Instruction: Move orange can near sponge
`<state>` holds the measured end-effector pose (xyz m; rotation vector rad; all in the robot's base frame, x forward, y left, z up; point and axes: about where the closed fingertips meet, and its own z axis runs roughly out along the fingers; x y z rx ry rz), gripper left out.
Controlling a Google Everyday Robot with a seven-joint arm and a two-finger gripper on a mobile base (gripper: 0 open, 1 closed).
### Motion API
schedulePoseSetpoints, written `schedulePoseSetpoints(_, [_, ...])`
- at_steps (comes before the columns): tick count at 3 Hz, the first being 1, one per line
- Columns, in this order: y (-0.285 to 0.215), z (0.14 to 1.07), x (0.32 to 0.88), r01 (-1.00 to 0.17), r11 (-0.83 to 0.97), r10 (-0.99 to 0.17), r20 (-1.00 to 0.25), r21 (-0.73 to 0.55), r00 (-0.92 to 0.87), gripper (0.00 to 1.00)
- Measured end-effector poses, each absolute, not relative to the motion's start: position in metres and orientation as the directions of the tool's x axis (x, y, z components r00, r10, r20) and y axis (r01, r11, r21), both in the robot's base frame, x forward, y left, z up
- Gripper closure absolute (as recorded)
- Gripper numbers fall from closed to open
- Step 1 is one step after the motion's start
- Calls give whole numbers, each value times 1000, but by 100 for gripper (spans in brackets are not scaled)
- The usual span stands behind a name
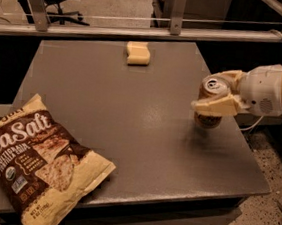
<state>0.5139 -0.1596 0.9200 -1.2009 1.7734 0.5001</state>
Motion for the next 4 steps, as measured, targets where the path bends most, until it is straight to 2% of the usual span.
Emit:
schedulePoseSetpoints(1, [-160, 929, 516, -880, 445, -517, -850, -167, -100, 100])
schedulePoseSetpoints(3, [-151, 933, 539, -864, 469, -465, -883, -185, -63, 100])
schedulePoseSetpoints(4, [-137, 938, 598, -843, 489, -406, -914, -225, 9, 100])
